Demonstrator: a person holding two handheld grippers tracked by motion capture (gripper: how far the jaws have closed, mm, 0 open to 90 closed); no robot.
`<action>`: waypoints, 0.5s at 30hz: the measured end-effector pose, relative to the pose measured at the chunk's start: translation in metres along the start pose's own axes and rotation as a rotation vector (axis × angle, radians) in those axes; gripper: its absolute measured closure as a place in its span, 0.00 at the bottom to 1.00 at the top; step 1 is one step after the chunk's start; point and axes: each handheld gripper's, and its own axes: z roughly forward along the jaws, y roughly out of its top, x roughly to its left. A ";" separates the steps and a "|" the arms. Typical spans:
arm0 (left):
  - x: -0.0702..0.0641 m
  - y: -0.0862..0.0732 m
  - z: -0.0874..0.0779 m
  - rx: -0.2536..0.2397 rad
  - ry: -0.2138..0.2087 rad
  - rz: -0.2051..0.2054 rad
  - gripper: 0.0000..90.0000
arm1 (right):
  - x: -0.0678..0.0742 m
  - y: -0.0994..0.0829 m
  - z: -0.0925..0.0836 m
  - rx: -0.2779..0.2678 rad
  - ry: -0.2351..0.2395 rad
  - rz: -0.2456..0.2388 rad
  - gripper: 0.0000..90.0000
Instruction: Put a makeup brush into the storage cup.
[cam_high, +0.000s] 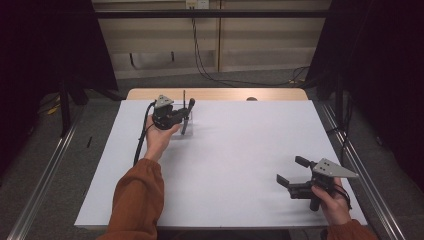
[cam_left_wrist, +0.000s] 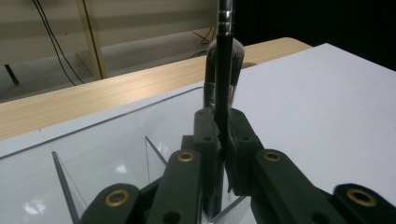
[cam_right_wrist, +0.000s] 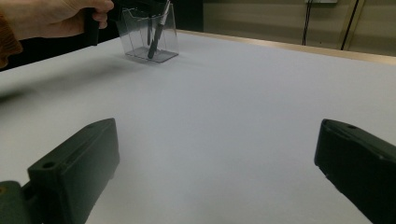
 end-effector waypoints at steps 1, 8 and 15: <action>-0.001 0.000 0.000 -0.001 0.000 0.000 0.92 | 0.000 0.000 0.000 0.001 0.002 0.000 0.00; 0.000 -0.001 0.000 0.004 0.012 -0.002 0.85 | 0.000 0.000 0.000 -0.002 -0.003 0.002 0.00; -0.001 -0.001 -0.001 -0.008 0.034 -0.007 0.63 | 0.000 0.000 0.000 -0.002 -0.003 -0.002 0.00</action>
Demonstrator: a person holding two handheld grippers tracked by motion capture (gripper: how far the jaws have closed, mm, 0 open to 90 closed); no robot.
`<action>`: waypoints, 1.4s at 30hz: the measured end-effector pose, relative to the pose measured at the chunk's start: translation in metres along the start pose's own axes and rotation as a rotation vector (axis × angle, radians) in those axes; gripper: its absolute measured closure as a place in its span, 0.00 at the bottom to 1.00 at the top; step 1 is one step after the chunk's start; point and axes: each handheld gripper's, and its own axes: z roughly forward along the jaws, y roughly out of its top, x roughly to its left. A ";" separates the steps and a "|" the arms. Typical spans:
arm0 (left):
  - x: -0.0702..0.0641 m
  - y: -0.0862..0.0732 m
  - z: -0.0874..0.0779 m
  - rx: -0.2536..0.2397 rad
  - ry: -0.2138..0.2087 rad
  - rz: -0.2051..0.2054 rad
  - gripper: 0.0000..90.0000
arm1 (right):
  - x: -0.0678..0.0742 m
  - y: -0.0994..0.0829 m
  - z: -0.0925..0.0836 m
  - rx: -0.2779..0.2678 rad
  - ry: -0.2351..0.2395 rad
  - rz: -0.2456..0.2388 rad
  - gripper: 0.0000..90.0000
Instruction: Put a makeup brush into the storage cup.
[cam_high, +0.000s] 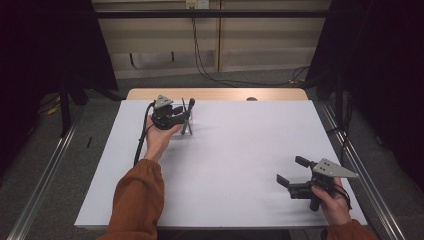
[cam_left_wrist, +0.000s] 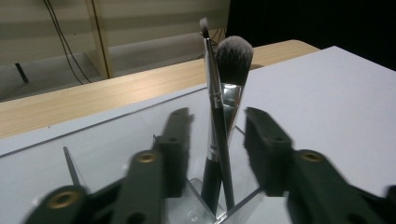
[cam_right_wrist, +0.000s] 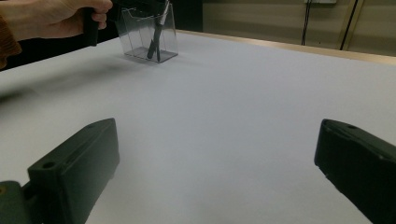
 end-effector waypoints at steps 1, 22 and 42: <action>0.000 0.000 -0.001 -0.001 0.008 0.007 0.61 | 0.000 0.000 0.000 -0.001 -0.002 0.001 0.00; 0.000 0.002 -0.022 -0.038 -0.037 -0.032 0.05 | -0.006 0.001 0.000 -0.026 -0.024 0.008 0.00; -0.009 -0.001 -0.070 -0.113 -0.062 0.013 0.02 | 0.000 0.003 -0.005 -0.034 -0.042 -0.008 0.00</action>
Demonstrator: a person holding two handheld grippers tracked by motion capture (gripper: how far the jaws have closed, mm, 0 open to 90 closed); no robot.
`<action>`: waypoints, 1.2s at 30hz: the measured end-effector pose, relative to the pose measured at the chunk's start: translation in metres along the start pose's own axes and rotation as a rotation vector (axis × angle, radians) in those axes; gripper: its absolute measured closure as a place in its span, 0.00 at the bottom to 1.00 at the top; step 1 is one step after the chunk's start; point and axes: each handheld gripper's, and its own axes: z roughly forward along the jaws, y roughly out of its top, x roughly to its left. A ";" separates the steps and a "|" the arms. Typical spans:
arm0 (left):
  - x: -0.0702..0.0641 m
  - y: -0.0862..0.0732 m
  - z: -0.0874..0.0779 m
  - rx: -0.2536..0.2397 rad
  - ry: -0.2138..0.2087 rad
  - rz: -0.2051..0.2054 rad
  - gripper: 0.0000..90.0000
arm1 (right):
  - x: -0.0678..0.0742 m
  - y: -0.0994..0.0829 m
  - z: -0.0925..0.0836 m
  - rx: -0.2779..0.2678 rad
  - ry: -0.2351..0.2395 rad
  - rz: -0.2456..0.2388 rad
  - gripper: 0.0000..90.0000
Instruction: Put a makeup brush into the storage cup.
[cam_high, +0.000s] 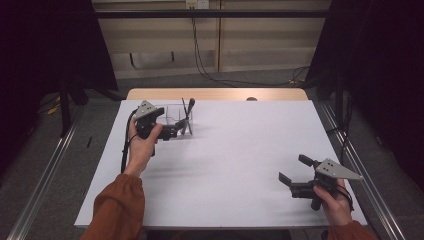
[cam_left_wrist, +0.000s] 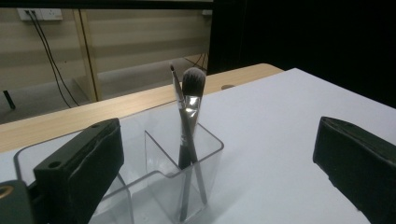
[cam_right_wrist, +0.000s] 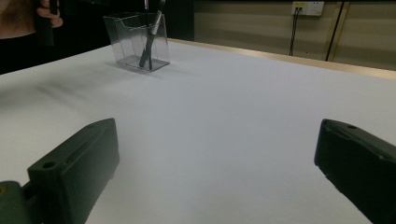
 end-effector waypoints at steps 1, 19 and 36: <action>-0.001 0.000 -0.003 0.000 0.008 -0.004 0.02 | -0.001 0.000 0.000 -0.001 -0.001 -0.001 0.00; -0.011 -0.019 -0.044 0.003 0.015 -0.002 0.02 | 0.001 0.000 0.000 0.000 0.000 -0.009 0.00; -0.029 -0.043 -0.086 -0.036 0.041 0.016 0.02 | 0.001 -0.001 -0.005 -0.004 -0.012 -0.004 0.00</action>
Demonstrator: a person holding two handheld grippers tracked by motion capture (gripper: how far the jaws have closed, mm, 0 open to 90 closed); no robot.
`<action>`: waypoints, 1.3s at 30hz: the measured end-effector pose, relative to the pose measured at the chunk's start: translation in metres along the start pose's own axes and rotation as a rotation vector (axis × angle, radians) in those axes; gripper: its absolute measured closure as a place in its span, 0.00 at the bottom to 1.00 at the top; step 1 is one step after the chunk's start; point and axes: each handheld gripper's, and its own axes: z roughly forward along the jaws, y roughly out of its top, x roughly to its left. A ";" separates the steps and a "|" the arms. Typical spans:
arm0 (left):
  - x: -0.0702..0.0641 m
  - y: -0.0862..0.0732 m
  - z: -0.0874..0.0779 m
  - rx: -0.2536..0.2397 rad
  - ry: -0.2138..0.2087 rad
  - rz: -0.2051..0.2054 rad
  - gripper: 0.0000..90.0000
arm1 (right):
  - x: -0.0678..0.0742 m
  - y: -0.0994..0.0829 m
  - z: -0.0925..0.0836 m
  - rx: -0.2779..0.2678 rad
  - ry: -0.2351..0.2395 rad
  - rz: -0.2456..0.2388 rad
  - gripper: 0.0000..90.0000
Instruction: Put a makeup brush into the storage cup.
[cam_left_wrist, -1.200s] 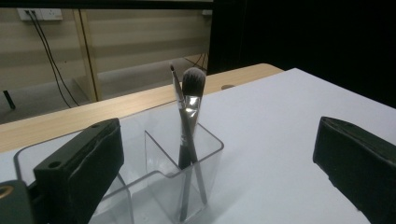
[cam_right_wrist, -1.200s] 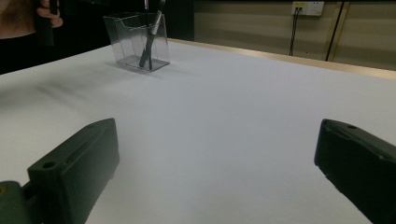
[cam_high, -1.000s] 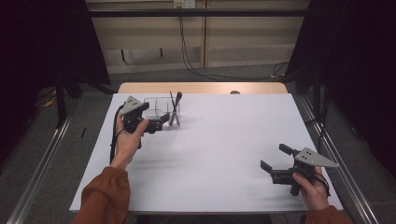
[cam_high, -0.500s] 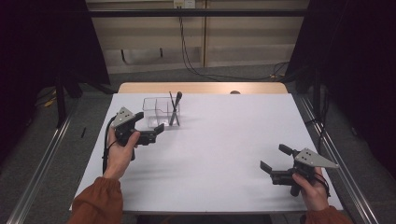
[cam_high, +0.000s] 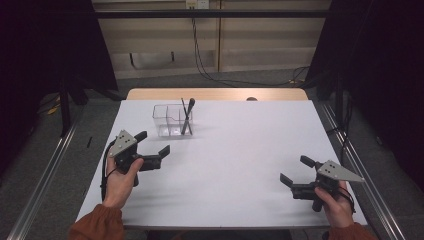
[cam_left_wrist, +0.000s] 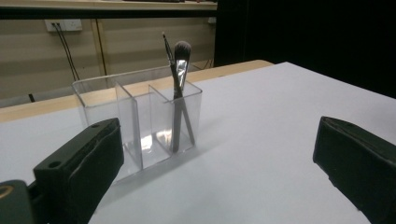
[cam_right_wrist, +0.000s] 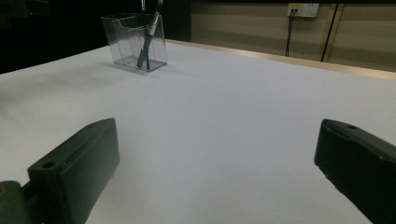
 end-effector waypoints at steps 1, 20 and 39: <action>0.000 -0.002 -0.003 0.002 0.006 0.013 0.02 | 0.000 0.000 0.000 0.000 -0.002 0.000 0.00; -0.006 -0.030 -0.044 0.044 0.052 -0.015 0.03 | 0.000 -0.001 -0.005 -0.003 -0.010 0.000 0.00; -0.022 -0.046 -0.066 0.044 0.016 0.002 0.03 | 0.002 -0.001 -0.008 -0.008 -0.016 -0.004 0.00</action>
